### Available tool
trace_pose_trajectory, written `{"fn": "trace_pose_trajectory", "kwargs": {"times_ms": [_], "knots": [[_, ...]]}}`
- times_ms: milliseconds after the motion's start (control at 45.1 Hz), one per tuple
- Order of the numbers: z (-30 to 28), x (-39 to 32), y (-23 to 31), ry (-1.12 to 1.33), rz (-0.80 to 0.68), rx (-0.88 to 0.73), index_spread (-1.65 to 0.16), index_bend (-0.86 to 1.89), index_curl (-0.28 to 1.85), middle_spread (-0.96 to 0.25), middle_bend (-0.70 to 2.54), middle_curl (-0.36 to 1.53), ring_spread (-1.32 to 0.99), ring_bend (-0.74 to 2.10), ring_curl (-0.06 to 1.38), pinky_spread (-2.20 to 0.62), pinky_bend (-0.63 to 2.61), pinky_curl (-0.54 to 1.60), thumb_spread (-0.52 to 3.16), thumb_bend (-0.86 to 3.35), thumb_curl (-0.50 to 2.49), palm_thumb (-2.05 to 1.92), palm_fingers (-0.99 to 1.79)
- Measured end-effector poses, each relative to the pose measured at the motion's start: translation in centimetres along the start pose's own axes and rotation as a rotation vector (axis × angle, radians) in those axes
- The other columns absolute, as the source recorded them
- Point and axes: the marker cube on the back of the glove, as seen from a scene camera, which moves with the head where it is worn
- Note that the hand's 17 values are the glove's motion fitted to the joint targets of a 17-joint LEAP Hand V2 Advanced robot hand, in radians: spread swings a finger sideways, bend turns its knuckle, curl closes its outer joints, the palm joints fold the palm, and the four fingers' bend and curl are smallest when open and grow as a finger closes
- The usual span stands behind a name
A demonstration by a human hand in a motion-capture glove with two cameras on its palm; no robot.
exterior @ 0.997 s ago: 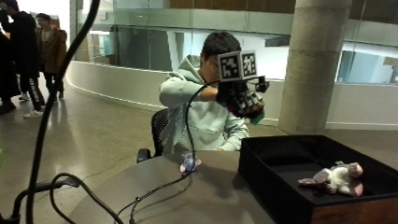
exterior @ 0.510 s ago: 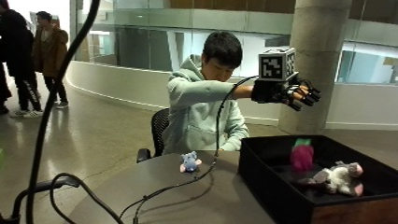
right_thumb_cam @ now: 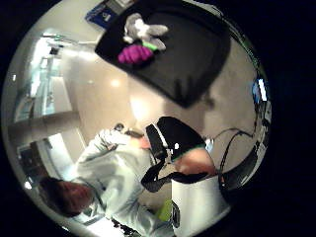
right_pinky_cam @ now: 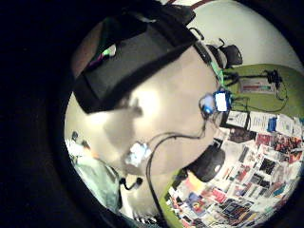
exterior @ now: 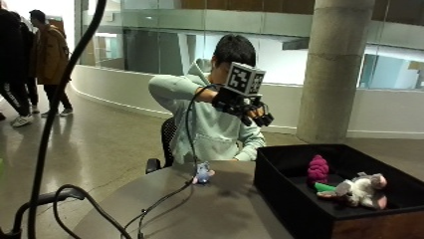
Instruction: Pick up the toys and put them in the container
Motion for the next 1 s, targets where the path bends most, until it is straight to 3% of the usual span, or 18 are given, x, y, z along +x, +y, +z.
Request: {"fn": "trace_pose_trajectory", "kwargs": {"times_ms": [177, 355, 687, 842, 997], "knots": [[4.2, 4.5, 7.7, 0.122, 0.023, -0.082, -0.28, 0.1, 0.33, -0.03, 0.16, 0.37, -0.09, 0.24, 0.28, 0.0, 0.7, 0.35, 1.34, 0.08, 0.45, 0.22, -0.16], [9.1, 5.3, 11.5, 0.289, -0.026, -0.164, -0.29, 0.03, 0.25, -0.03, 0.16, 0.35, -0.09, 0.26, 0.3, 0.01, 0.73, 0.36, 1.36, 0.13, 0.46, 0.35, -0.21], [18.9, 3.7, 9.9, 0.195, -0.103, -0.298, -0.33, 0.16, 0.22, -0.05, 0.12, 0.3, -0.08, 0.2, 0.3, 0.0, 0.69, 0.35, 1.33, 0.19, 0.5, 0.58, -0.19], [21.1, 3.2, 8.9, 0.207, -0.119, -0.215, -0.39, 0.56, 0.35, -0.05, 0.03, 0.23, -0.08, 0.12, 0.26, 0.0, 0.6, 0.33, 1.35, 0.23, 0.52, 0.67, -0.09], [21.6, 2.7, 8.7, 0.113, -0.097, -0.106, -0.37, 0.84, 0.45, -0.09, 0.22, 0.25, -0.12, 0.16, 0.24, -0.01, 0.51, 0.3, 1.36, 0.23, 0.52, 0.68, 0.12]]}}
